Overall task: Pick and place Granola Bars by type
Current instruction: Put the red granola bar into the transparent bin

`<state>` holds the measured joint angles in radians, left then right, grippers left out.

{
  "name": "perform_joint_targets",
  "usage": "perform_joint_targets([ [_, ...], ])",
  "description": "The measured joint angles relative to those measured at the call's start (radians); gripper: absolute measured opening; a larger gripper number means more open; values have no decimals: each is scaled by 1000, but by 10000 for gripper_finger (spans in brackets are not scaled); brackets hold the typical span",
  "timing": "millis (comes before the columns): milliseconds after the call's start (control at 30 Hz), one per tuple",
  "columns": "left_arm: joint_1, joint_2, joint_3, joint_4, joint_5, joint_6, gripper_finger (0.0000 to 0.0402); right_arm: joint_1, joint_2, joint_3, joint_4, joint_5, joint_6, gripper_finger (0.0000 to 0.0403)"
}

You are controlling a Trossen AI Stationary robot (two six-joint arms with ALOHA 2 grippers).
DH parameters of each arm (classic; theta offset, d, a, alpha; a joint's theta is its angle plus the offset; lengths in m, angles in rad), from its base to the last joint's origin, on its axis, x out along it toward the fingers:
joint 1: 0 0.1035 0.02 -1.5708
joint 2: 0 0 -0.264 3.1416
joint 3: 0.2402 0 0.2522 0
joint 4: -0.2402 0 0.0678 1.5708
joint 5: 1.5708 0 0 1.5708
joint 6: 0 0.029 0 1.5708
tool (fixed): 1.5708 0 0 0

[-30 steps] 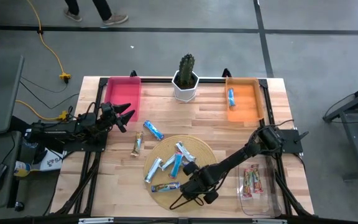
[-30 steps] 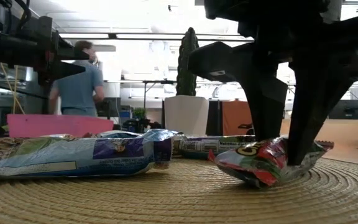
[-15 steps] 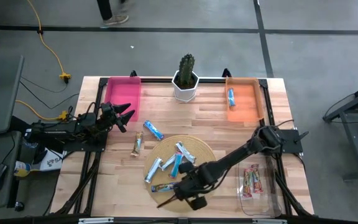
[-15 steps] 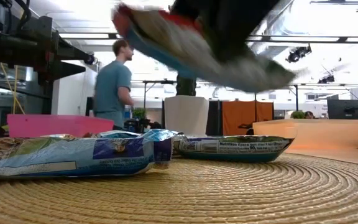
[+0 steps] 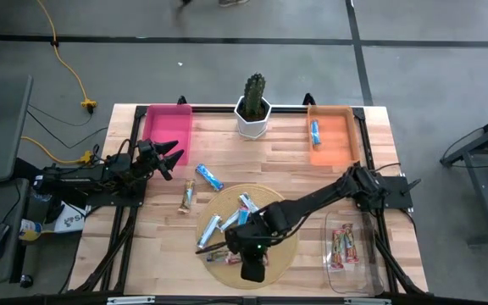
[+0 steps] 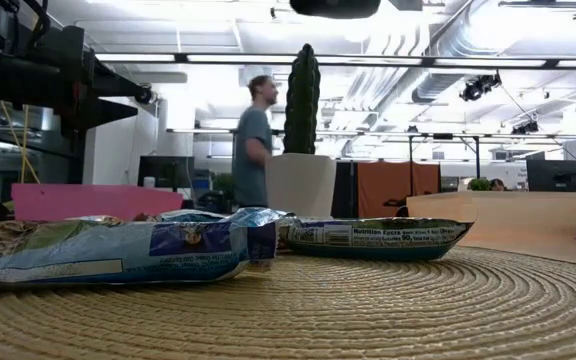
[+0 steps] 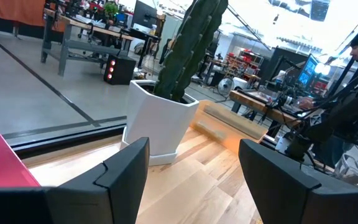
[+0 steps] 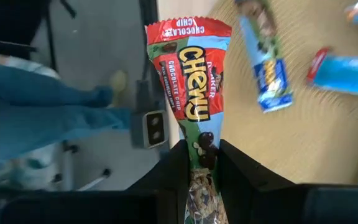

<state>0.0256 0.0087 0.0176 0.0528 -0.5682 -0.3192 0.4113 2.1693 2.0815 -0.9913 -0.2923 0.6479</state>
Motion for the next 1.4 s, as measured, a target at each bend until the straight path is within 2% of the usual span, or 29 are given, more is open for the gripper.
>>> perform_joint_targets([
  [200,0,0,0,0,0,0,245,-9,-2,21,-105,-128,48,62],
  [367,0,0,0,0,0,0,245,8,-4,21,-295,-234,62,62],
  [500,0,0,0,0,0,0,245,42,-10,21,-482,-256,61,62],
  [567,0,0,0,0,0,0,245,64,-16,21,-570,-251,61,62],
  [667,0,0,0,0,0,0,245,101,-38,5,-575,-232,91,62],
  [867,0,0,0,0,4,0,245,185,-63,4,-573,-171,259,62],
  [1033,0,0,0,0,9,0,245,270,-88,4,-579,-159,399,62],
  [1233,0,0,0,0,9,0,245,378,-139,4,-579,-99,622,62],
  [1400,0,0,0,0,9,0,245,471,-189,4,-579,-29,874,62],
])
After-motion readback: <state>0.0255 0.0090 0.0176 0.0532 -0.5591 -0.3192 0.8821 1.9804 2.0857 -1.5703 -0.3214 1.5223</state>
